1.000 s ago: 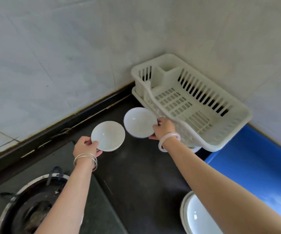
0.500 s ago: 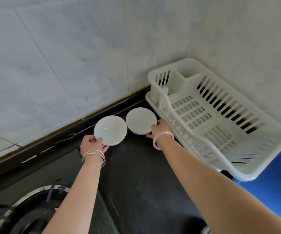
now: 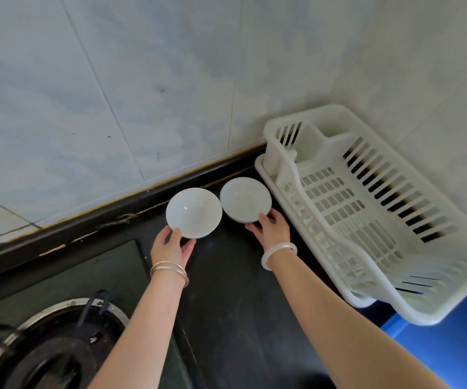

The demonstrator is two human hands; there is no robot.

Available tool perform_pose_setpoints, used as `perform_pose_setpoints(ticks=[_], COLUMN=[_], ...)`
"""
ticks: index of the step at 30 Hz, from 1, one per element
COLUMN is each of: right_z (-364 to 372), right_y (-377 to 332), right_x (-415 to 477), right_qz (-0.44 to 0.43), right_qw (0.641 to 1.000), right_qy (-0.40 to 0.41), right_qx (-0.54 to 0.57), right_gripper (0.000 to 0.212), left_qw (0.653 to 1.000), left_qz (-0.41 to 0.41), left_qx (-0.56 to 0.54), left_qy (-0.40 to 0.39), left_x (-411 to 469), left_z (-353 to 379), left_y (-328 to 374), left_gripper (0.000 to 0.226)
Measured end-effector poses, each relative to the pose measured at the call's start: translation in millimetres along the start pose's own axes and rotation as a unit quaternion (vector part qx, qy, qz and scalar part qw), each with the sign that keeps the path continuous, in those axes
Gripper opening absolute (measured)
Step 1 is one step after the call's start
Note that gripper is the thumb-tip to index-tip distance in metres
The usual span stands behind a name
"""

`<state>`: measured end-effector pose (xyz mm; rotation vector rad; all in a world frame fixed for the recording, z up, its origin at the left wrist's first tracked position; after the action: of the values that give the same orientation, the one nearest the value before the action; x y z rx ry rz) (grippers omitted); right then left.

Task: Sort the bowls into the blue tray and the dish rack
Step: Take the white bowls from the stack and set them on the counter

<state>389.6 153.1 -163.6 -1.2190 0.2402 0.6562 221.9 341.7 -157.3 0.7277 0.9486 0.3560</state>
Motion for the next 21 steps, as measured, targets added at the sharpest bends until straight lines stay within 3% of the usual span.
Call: perform_pose_setpoints(ticks=[21], right_z=[31], right_y=[-19], right_x=[27], right_qz=[-0.012], right_qw=[1.0], right_qy=[0.025], right_qx=[0.002], right_gripper=[0.039], left_qw=[0.999], left_qz=[0.025], left_qx=[-0.002], left_qy=[0.04], left_x=[13], left_z=[16], left_y=[5], left_gripper=[0.026])
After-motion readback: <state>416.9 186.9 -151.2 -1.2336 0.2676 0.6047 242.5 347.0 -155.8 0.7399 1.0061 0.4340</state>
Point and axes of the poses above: each hand's wrist, its own x-axis towards the middle knuckle, its own z-axis out of the palm, y = z × x, the point moved 10 cm from there along x, towards the middle knuckle, and after that the axes turned 13 degrees about -y, right-handed, at the moved point
